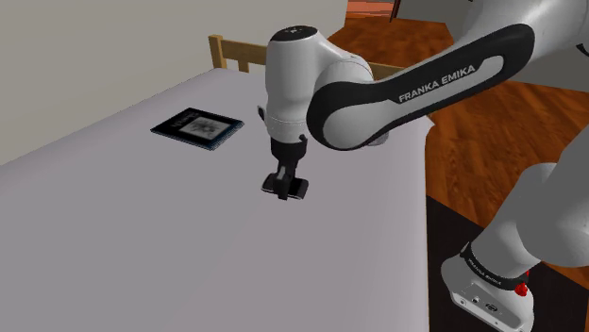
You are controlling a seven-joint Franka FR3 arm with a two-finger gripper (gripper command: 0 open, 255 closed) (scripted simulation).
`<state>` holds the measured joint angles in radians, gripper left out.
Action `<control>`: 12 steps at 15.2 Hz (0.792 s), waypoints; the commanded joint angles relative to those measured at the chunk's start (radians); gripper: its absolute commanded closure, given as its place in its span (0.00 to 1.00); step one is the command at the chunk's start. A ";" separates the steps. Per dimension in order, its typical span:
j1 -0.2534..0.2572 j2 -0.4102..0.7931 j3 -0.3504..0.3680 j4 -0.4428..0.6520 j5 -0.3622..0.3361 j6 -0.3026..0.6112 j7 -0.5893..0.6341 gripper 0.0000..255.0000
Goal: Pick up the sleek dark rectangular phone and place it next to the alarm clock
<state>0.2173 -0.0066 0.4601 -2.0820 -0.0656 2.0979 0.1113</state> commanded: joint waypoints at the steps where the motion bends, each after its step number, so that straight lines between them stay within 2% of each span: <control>1: -0.001 -0.009 -0.001 0.018 0.006 -0.026 -0.007 1.00; 12: -0.003 -0.046 -0.005 0.118 0.027 -0.158 -0.027 1.00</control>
<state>0.2142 -0.0526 0.4552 -1.9723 -0.0390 1.9480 0.0844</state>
